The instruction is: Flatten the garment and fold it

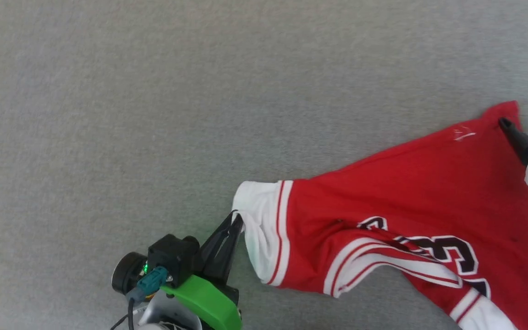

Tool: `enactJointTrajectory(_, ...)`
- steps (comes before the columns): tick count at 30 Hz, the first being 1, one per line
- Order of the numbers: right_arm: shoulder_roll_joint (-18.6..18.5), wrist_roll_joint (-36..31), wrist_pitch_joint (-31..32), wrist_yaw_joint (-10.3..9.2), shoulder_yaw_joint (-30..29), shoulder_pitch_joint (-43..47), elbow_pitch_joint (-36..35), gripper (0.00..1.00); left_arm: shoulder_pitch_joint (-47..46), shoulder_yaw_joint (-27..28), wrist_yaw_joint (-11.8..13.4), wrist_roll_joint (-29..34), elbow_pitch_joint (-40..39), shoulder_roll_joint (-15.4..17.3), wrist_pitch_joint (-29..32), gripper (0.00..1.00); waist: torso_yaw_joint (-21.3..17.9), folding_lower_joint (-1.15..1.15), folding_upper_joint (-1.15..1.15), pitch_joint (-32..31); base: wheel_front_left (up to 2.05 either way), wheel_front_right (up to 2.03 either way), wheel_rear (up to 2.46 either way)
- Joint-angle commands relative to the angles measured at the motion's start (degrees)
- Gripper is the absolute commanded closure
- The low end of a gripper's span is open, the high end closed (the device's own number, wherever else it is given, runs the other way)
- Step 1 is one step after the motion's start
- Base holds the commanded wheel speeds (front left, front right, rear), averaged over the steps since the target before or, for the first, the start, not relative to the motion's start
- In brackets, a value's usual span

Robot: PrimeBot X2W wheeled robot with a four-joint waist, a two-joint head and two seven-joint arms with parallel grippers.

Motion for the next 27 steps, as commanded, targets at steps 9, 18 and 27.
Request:
enactJointTrajectory(9,-3.23,2.07,2.9,-0.09,4.78,-1.25,3.04,1.0,-1.92,0.22,-0.4,-0.03,1.22,-0.11,-0.74,1.0,2.64,0.0,0.0,2.71,0.0,0.0,0.0)
enactJointTrajectory(18,-1.3,2.39,-3.23,-0.09,2.87,-2.25,3.33,1.0,-7.03,3.47,0.22,1.16,4.83,1.47,-1.55,1.0,-1.5,0.0,0.0,-4.72,0.0,0.0,0.0)
enactJointTrajectory(27,2.45,0.81,-9.83,-0.09,1.48,-6.01,2.75,1.0,-22.26,8.31,-2.81,0.45,12.15,2.66,-1.15,1.0,-5.91,0.0,0.0,-13.76,0.0,0.0,0.0)
